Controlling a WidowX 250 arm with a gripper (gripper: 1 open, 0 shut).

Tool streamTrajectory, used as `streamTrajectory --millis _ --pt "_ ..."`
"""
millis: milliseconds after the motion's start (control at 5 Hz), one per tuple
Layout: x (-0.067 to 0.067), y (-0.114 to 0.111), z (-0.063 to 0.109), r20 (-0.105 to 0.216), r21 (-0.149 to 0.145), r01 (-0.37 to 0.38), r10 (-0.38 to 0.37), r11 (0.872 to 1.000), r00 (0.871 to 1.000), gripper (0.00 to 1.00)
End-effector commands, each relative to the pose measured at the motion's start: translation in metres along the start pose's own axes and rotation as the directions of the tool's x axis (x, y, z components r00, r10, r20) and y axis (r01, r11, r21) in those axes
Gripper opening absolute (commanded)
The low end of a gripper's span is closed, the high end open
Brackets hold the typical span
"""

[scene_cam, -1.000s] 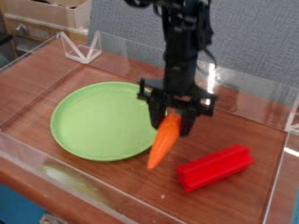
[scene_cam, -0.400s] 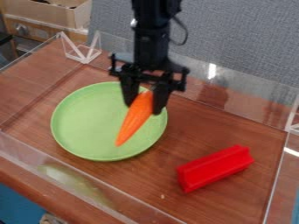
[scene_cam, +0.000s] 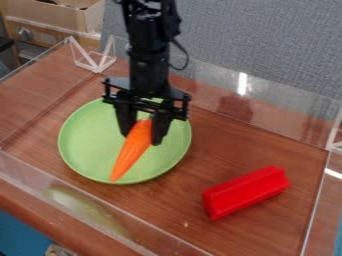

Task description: Put the carrot on the green plate

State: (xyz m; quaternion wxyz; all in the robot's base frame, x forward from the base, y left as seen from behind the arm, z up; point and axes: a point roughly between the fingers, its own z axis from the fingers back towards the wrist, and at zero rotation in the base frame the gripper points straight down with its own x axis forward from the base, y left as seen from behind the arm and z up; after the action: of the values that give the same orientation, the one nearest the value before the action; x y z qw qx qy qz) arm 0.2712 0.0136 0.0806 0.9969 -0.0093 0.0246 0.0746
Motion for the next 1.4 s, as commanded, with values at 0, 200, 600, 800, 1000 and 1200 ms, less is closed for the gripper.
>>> streamTrajectory --millis 0,200,600,800,1000,1200 --pt "-0.001 0.013 -0.007 0.004 0.002 -0.001 0.001 1.0 1.0 0.0" --pt "-0.002 0.022 -0.02 -0.004 -0.004 -0.003 0.003 1.0 1.0 0.0" --pt "0.027 0.035 -0.018 -0.004 -0.022 -0.028 0.028 0.999 1.0 1.0" --pt "0.04 0.04 -0.019 -0.007 -0.026 -0.038 0.038 0.999 0.999 1.0" --pt "0.039 0.035 -0.026 -0.013 -0.027 -0.054 0.053 0.998 0.998 1.0" --pt "0.037 0.029 -0.034 -0.019 -0.027 -0.066 0.066 0.997 0.998 1.0"
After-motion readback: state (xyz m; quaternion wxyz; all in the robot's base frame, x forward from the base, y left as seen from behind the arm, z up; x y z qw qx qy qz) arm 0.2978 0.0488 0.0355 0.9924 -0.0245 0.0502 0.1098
